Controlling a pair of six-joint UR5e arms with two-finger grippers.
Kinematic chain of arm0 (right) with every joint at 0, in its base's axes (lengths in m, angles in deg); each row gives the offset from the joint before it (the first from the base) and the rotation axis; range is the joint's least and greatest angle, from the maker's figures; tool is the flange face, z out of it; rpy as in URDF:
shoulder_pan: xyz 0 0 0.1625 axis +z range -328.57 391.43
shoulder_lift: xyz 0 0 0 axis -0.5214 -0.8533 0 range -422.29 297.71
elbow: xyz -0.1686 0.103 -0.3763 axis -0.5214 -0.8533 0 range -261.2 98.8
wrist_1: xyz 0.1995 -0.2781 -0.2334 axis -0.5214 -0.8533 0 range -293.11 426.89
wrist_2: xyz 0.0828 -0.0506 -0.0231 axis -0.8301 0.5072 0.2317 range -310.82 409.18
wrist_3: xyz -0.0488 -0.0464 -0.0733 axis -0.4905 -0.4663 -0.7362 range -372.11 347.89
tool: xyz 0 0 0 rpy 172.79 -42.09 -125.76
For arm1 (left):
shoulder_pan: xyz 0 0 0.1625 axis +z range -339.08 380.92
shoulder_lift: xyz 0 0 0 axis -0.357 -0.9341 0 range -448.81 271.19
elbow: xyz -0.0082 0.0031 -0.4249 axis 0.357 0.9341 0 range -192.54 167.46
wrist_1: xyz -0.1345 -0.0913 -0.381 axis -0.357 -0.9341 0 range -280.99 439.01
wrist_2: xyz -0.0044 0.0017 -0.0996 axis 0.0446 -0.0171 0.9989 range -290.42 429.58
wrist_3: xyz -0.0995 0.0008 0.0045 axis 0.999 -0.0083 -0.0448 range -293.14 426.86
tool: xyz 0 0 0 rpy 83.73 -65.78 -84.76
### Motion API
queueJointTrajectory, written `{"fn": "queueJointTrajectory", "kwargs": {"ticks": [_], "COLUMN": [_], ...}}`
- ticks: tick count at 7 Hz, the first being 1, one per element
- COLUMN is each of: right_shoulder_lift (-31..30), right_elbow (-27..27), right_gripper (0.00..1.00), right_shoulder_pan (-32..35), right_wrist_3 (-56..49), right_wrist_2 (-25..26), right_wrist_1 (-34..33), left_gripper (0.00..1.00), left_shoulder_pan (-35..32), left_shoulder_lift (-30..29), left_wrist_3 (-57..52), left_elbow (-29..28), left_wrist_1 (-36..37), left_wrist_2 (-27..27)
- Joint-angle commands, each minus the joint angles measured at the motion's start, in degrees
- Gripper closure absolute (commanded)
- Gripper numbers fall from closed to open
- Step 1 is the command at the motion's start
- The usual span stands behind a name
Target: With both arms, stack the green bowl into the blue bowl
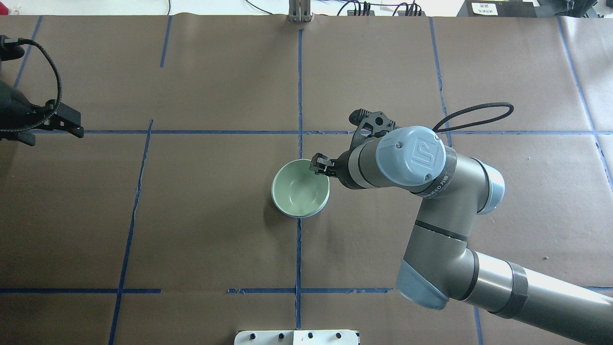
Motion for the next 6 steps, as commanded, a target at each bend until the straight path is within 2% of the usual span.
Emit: {"fn": "queueJointTrajectory", "kwargs": {"ticks": [1,2,3,4,5,6], "right_shoulder_lift": [-0.43,-0.87,-2.79,-6.99,-13.29,-18.93], "right_elbow": [2.31,3.81,4.0,3.74,3.39,3.12], "right_gripper": [0.0,0.0,0.0,0.0,0.0,0.0], "right_shoulder_pan": [4.66,11.3,19.29,26.07,32.66,36.47], "right_wrist_3": [-3.79,-12.96,-26.63,-40.69,-55.27,-64.99], "right_wrist_2": [-2.17,-9.5,-17.84,-23.84,-28.07,-28.72], "right_wrist_1": [-5.41,-10.83,-14.54,-15.71,-15.81,-15.72], "left_gripper": [0.0,0.0,0.0,0.0,0.0,0.0], "left_shoulder_pan": [1.29,1.21,1.39,0.69,-1.75,-4.73], "left_shoulder_lift": [-2.42,-3.31,-1.93,0.26,1.76,3.34], "left_wrist_3": [-0.07,-0.86,-3.74,-4.2,-4.2,-4.29], "left_elbow": [-4.63,-4.24,-4.15,-3.8,-4.23,-4.32], "left_wrist_1": [-1.85,-3.6,-3.36,-2.84,-2.74,-2.74], "left_wrist_2": [-3.05,-3.33,-3.86,-3.08,-2.99,-2.9]}}
